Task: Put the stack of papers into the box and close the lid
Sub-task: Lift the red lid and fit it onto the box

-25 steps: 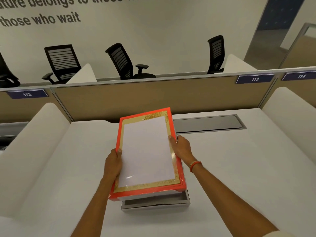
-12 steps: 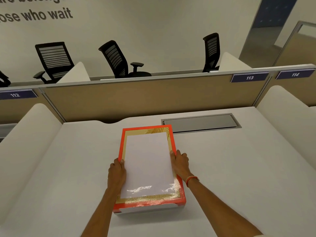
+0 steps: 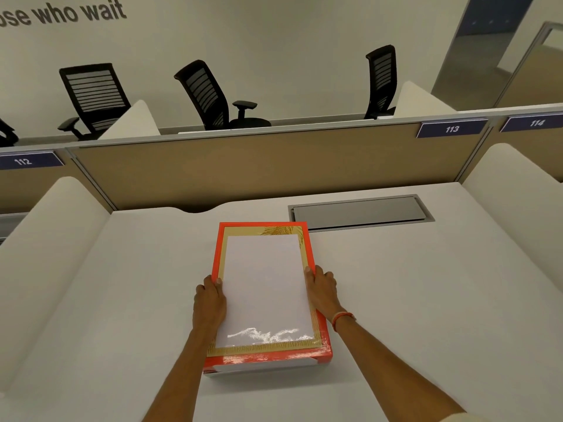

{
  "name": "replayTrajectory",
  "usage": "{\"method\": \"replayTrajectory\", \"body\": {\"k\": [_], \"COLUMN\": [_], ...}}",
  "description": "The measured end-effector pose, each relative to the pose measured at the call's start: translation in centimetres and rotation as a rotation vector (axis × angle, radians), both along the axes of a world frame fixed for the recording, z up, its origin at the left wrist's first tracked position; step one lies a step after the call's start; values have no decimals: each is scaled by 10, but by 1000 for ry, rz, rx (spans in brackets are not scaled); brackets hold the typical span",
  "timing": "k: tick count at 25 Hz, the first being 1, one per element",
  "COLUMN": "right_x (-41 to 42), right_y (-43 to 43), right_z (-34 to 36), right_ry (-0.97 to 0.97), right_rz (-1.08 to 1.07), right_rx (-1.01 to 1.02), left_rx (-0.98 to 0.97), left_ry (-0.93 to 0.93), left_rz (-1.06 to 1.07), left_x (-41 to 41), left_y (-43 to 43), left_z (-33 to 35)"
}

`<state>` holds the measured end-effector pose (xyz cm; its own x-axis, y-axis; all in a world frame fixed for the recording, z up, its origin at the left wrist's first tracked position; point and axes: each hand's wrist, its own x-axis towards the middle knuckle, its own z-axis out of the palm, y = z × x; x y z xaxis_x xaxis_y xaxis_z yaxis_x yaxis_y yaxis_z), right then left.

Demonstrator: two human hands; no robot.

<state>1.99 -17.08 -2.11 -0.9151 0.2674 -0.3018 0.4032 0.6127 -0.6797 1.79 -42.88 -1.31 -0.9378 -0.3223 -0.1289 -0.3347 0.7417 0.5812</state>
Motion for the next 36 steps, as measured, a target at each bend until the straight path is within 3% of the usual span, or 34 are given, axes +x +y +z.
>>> {"method": "replayTrajectory", "body": {"k": [13, 19, 24, 36], "right_x": [6, 5, 2, 3], "right_y": [-4, -10, -20, -21], "right_z": [-9, -8, -10, -24], "right_ry": [32, 118, 198, 164], "right_rz": [21, 118, 361, 424], "right_rx": [84, 413, 517, 528], "left_rx": [33, -244, -420, -454], "left_ry": [-51, 60, 89, 22], "left_rz": [27, -105, -357, -428], "left_x": [12, 8, 4, 2], "left_y": [-4, 1, 5, 2], "left_z": [-20, -16, -21, -34]}}
